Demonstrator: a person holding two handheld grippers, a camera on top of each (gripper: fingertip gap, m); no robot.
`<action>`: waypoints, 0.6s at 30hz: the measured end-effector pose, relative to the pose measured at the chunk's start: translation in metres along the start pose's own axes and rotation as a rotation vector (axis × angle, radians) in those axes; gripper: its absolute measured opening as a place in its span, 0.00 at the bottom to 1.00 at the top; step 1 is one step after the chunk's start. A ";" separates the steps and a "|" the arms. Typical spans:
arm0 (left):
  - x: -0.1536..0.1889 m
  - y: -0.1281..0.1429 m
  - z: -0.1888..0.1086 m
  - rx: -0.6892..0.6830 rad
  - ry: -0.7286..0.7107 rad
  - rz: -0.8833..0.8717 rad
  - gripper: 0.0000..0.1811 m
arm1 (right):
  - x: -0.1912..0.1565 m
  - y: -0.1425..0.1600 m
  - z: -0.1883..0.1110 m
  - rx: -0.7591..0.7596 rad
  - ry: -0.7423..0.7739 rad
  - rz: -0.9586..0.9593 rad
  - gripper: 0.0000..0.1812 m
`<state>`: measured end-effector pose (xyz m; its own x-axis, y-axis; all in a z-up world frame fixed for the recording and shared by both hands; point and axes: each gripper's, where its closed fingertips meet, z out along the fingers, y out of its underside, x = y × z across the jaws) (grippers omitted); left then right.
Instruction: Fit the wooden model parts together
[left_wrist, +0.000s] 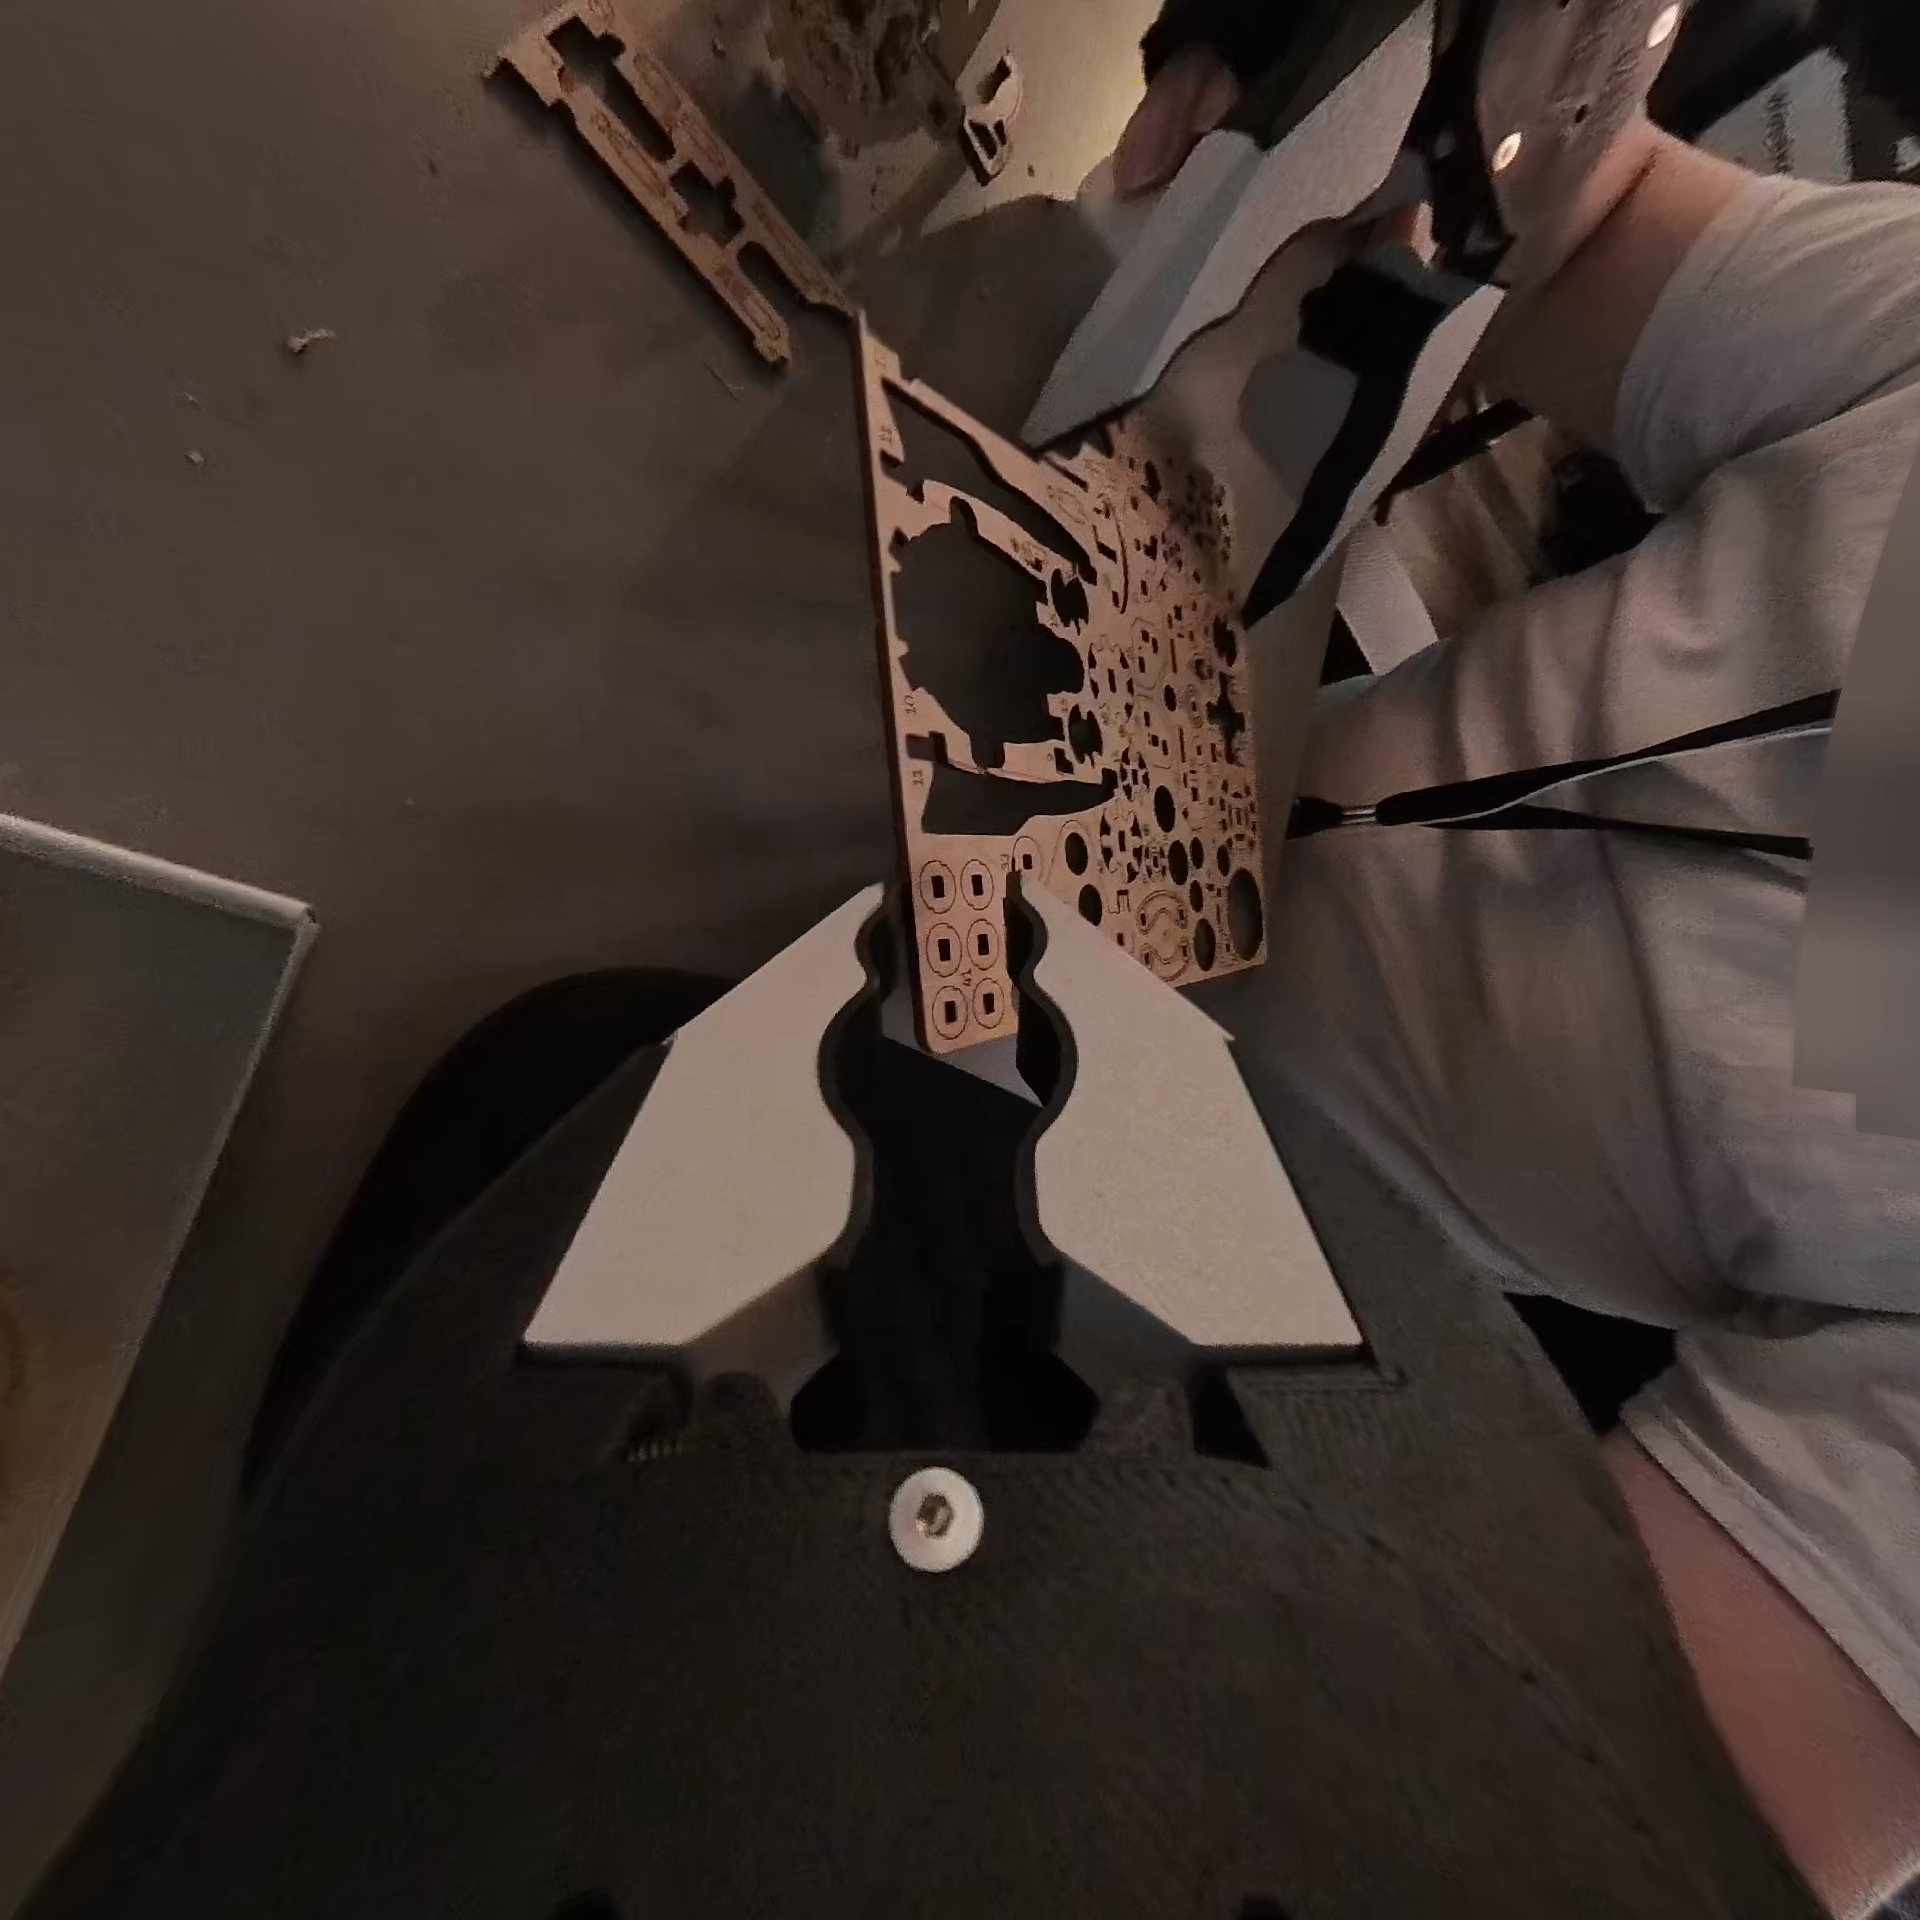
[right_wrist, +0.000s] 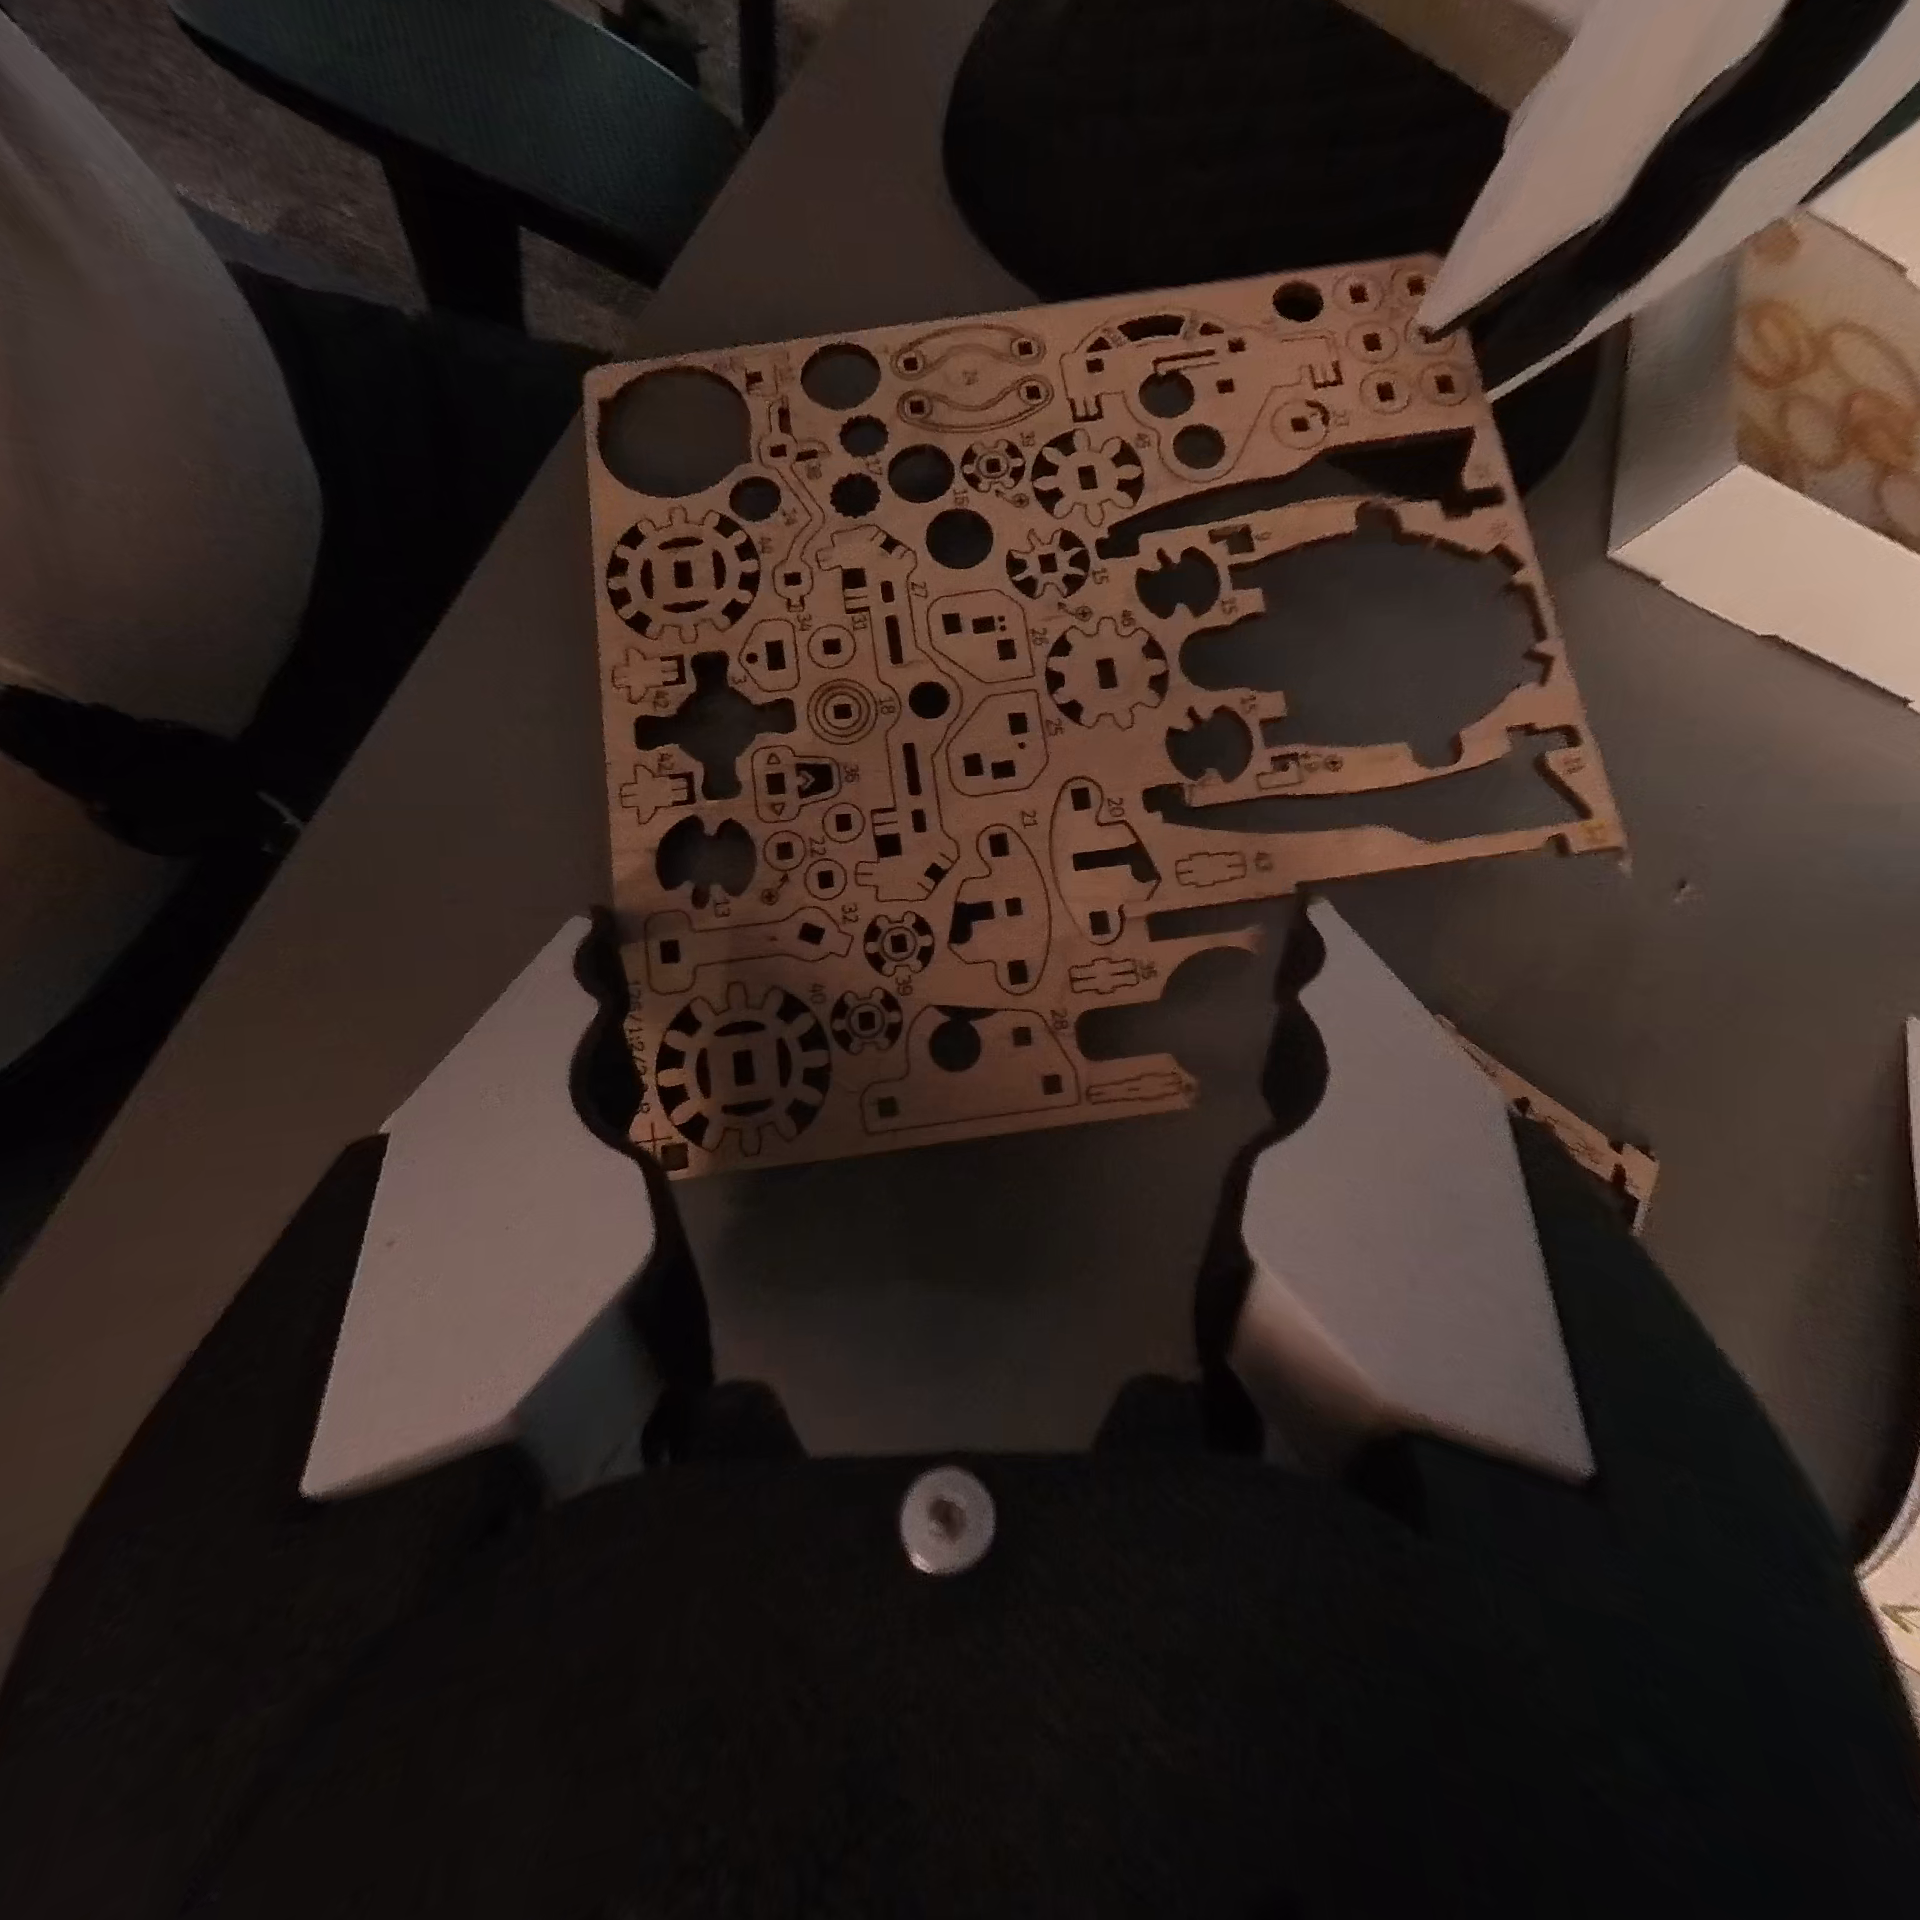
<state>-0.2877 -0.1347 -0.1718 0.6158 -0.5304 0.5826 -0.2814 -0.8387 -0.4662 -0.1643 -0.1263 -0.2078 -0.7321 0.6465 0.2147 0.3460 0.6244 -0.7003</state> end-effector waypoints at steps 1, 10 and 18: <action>0.002 -0.001 -0.002 0.009 0.010 0.003 0.10 | 0.000 0.000 0.000 0.000 -0.003 0.006 0.68; 0.018 -0.006 -0.010 0.043 0.050 0.046 0.12 | 0.000 0.002 0.002 0.000 -0.025 0.045 0.67; 0.031 -0.012 -0.015 0.049 0.065 0.073 0.14 | 0.003 -0.003 0.001 0.008 0.024 -0.010 0.68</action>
<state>-0.2761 -0.1432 -0.1388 0.5458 -0.5981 0.5869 -0.2868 -0.7914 -0.5398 -0.1681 -0.1262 -0.2054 -0.7211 0.6506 0.2383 0.3340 0.6277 -0.7031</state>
